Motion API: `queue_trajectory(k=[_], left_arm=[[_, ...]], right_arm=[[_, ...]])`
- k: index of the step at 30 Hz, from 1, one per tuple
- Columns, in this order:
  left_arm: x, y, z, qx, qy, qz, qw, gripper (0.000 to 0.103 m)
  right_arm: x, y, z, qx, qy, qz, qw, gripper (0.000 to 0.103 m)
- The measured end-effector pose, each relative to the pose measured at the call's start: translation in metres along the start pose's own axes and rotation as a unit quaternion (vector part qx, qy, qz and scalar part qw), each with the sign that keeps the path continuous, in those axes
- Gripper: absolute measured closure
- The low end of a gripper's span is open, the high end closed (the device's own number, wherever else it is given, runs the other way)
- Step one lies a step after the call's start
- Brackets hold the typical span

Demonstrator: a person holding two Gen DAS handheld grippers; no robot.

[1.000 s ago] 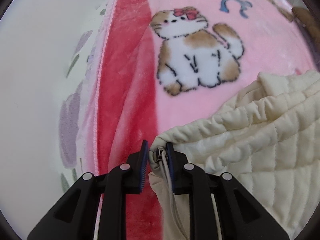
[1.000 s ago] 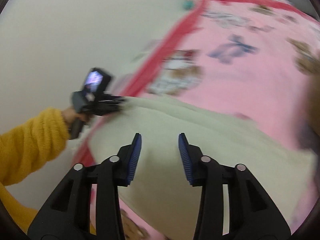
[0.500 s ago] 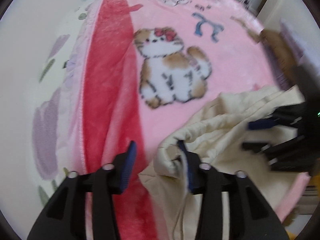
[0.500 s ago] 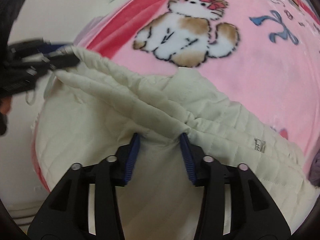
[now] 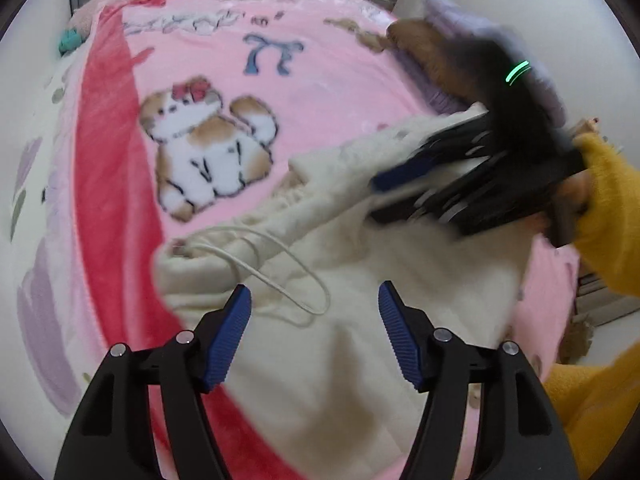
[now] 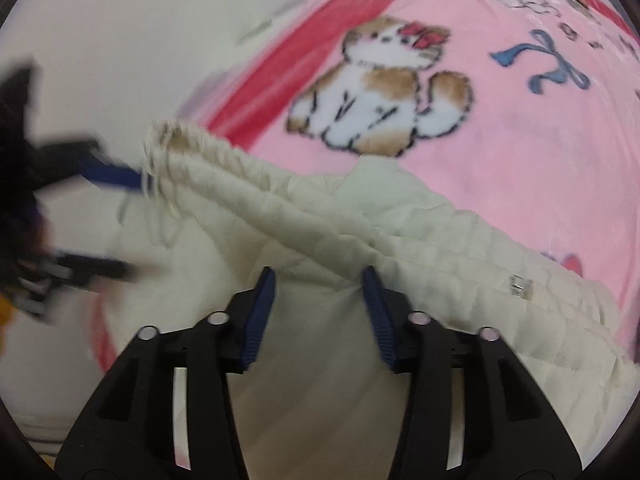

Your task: Fold large clothes

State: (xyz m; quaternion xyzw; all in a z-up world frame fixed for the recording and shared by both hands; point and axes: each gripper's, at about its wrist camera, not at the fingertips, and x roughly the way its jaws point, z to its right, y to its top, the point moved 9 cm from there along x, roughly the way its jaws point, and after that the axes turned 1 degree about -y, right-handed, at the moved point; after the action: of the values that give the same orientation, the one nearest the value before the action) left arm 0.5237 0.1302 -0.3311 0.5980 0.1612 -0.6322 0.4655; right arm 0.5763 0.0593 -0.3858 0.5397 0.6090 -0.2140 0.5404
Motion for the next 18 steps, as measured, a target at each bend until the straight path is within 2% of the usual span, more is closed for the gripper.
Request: queue_trajectory(k=[2, 4, 5, 8, 10, 12, 14, 16, 18], left_arm=[[0.016, 0.003, -0.010, -0.046, -0.015, -0.001, 0.9989, 0.039], [0.026, 0.008, -0.020, -0.081, -0.029, 0.010, 0.9962, 0.039], [0.030, 0.010, -0.022, -0.085, -0.028, 0.012, 0.9959, 0.039], [0.037, 0.011, -0.021, -0.070, -0.013, -0.001, 0.9975, 0.039], [0.040, 0.011, -0.021, -0.063, -0.008, -0.010, 0.9980, 0.039], [0.041, 0.011, -0.022, -0.063, -0.011, -0.015, 0.9978, 0.039], [0.042, 0.012, -0.025, -0.072, -0.018, -0.019, 0.9971, 0.039], [0.044, 0.013, -0.028, -0.076, -0.019, -0.020, 0.9967, 0.039], [0.048, 0.012, -0.029, -0.073, -0.016, -0.024, 0.9969, 0.039]], right_arm=[[-0.018, -0.003, 0.011, 0.024, 0.002, 0.015, 1.000, 0.069], [-0.040, -0.010, 0.028, 0.039, -0.016, 0.029, 0.999, 0.068], [-0.046, -0.012, 0.034, 0.038, -0.028, 0.034, 0.998, 0.067], [-0.071, -0.029, 0.062, 0.005, -0.103, 0.041, 0.994, 0.067], [-0.076, -0.037, 0.077, -0.004, -0.129, 0.035, 0.991, 0.067], [-0.072, -0.042, 0.087, -0.009, -0.136, 0.023, 0.990, 0.068], [-0.065, -0.046, 0.098, -0.015, -0.162, 0.009, 0.987, 0.066], [-0.054, -0.046, 0.104, -0.015, -0.167, -0.001, 0.986, 0.063], [-0.042, -0.043, 0.111, 0.012, -0.160, -0.009, 0.987, 0.061]])
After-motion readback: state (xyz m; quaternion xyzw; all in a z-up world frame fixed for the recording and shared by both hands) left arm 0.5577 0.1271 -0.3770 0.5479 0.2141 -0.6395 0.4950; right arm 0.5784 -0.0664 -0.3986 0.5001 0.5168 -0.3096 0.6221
